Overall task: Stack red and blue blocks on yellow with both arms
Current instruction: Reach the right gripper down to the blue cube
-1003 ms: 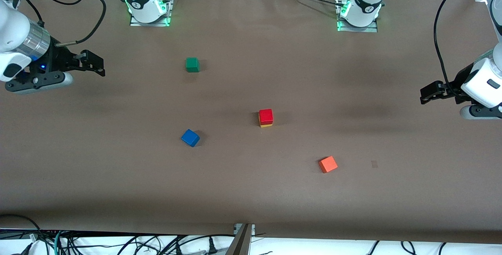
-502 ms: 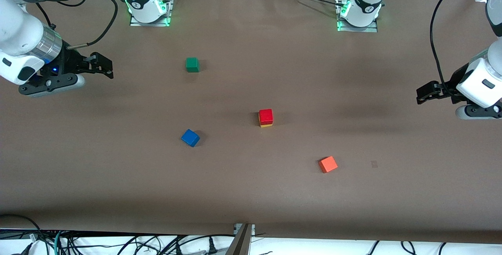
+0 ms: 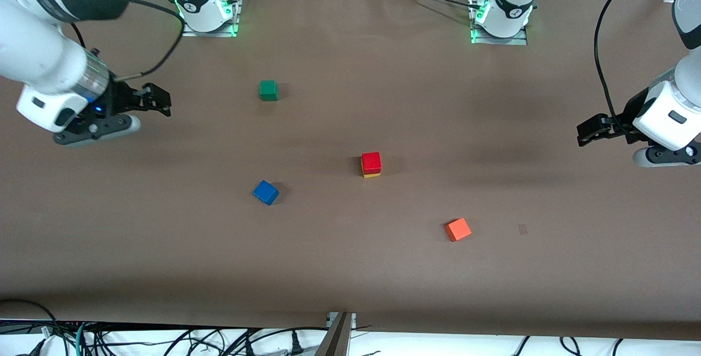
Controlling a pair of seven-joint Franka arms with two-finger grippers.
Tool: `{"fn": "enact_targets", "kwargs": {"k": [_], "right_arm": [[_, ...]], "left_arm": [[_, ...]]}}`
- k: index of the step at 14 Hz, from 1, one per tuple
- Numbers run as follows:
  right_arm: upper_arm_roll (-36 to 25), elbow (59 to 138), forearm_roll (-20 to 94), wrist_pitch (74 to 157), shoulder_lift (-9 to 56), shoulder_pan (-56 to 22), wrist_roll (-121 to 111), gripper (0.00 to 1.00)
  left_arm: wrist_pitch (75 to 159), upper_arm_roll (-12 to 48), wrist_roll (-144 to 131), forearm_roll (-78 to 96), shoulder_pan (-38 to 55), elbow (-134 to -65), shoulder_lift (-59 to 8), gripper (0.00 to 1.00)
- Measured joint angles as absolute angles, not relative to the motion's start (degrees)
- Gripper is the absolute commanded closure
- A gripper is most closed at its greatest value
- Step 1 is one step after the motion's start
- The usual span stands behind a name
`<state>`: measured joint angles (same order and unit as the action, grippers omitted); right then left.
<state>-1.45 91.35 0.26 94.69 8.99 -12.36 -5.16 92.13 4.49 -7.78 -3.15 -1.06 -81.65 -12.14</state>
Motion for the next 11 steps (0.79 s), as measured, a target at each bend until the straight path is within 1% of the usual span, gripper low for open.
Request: {"fn": "enact_targets", "kwargs": {"k": [4, 8, 11], "right_arm": [[-1.46, 90.67, -0.35, 95.95, 12.43, -12.86, -5.39, 0.00], [-1.45, 90.60, -1.17, 102.64, 16.14, -15.03, -1.08, 0.00], [-1.41, 90.59, -2.88, 107.76, 21.02, -17.65, 4.85, 0.00]], "left_arm": [[92.13, 4.42, -7.78, -3.15, -1.41, -81.49, -12.17, 0.00], [92.13, 4.43, -7.78, -3.15, -1.42, -81.44, -12.24, 0.00], [92.13, 4.41, -7.78, -3.15, -1.42, -81.40, -12.27, 0.00]]}}
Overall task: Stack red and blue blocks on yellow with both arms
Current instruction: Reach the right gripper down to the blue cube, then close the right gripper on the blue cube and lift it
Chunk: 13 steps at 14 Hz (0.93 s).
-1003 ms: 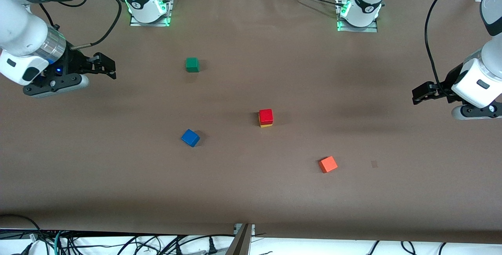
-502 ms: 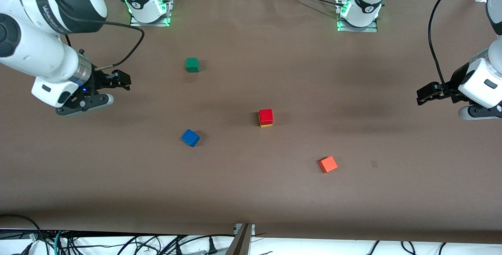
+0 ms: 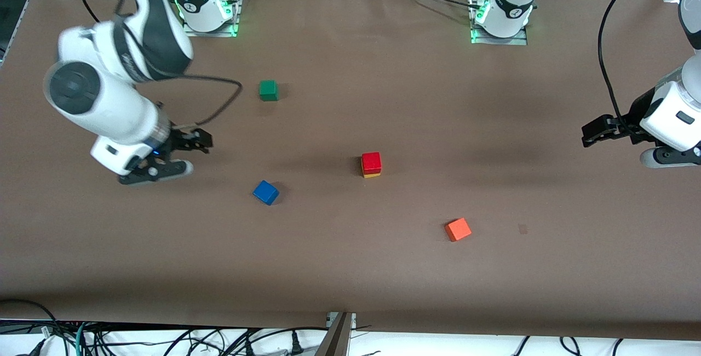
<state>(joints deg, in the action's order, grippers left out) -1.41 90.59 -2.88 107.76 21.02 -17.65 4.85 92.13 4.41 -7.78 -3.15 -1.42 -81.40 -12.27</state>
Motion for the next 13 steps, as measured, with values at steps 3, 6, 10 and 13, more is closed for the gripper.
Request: {"fn": "enact_targets", "kwargs": {"k": [3, 6, 10, 13], "right_arm": [[-1.41, 90.47, -4.98, 110.42, 24.80, -18.85, 6.40, 0.00], [-1.51, 90.43, 0.30, 115.06, 28.24, -18.84, 10.32, 0.00], [-1.48, 88.77, 2.45, 121.28, 35.48, -19.00, 22.93, 0.00], [-1.38, 84.58, 2.50, 122.70, 40.28, -20.66, 31.43, 0.00]], "left_arm": [[92.13, 4.36, -7.78, -3.15, -1.43, -81.38, -12.27, 0.00], [92.13, 4.34, -7.78, -3.15, -1.43, -81.34, -12.30, 0.00], [92.13, 4.34, -7.78, -3.15, -1.43, -81.30, -12.34, 0.00], [92.13, 4.34, -7.78, -3.15, -1.43, -81.28, -12.36, 0.00]]}}
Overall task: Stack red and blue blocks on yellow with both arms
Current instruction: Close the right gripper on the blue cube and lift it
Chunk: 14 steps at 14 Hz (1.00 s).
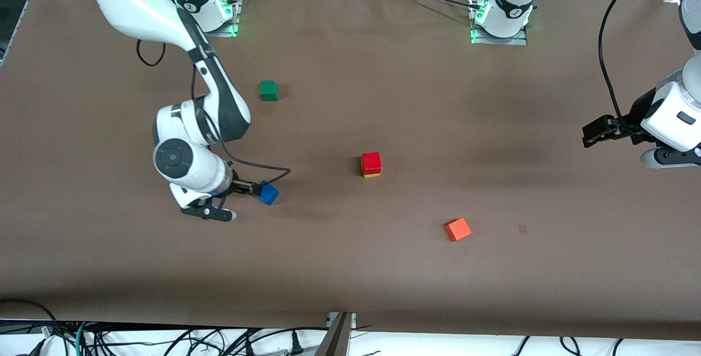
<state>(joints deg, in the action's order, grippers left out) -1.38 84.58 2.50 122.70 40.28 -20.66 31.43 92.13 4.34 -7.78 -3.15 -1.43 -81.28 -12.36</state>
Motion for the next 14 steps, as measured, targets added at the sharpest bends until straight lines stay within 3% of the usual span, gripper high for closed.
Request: {"fn": "enact_targets", "kwargs": {"k": [14], "right_arm": [[-1.37, 82.83, 5.55, 127.39, 46.03, -24.03, 37.66, 0.05]], "left_arm": [[92.13, 4.35, -7.83, -3.15, -1.38, -81.26, -12.37, 0.00]]}}
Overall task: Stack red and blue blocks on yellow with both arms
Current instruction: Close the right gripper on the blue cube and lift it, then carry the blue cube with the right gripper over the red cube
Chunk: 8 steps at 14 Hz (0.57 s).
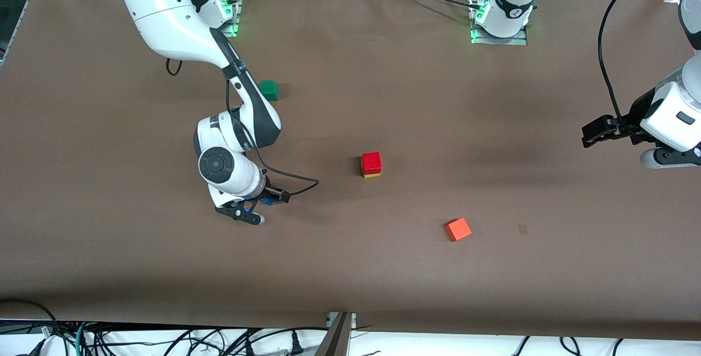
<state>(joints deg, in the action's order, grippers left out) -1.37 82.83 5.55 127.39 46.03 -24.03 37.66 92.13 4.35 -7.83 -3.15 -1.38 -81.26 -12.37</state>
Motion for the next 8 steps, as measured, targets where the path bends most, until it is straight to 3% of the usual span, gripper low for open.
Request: {"fn": "enact_targets", "kwargs": {"k": [1, 2, 3, 5, 6, 8], "right_arm": [[-1.43, 82.83, 5.55, 127.40, 46.04, -24.03, 37.65, 0.11], [-1.51, 82.83, 5.54, 127.40, 46.05, -24.00, 37.59, 0.25], [-1.57, 82.83, 5.54, 127.40, 46.13, -23.94, 37.44, 0.47], [-1.64, 82.83, 5.53, 127.40, 46.34, -23.77, 37.07, 0.79], [-1.65, 82.81, 5.53, 127.41, 46.35, -23.70, 36.93, 0.84], [-1.62, 82.33, 5.52, 127.23, 46.33, -23.83, 36.74, 0.84]], "left_arm": [[92.13, 4.34, -7.83, -3.15, -1.39, -81.26, -12.37, 0.00], [92.13, 4.34, -7.83, -3.15, -1.39, -81.26, -12.37, 0.00], [92.13, 4.34, -7.83, -3.15, -1.39, -81.26, -12.37, 0.00], [92.13, 4.27, -7.83, -3.15, -1.40, -81.26, -12.37, 0.00], [92.13, 4.20, -7.83, -3.15, -1.41, -81.26, -12.37, 0.00], [92.13, 4.11, -7.83, -3.15, -1.41, -81.26, -12.38, 0.00]]}}
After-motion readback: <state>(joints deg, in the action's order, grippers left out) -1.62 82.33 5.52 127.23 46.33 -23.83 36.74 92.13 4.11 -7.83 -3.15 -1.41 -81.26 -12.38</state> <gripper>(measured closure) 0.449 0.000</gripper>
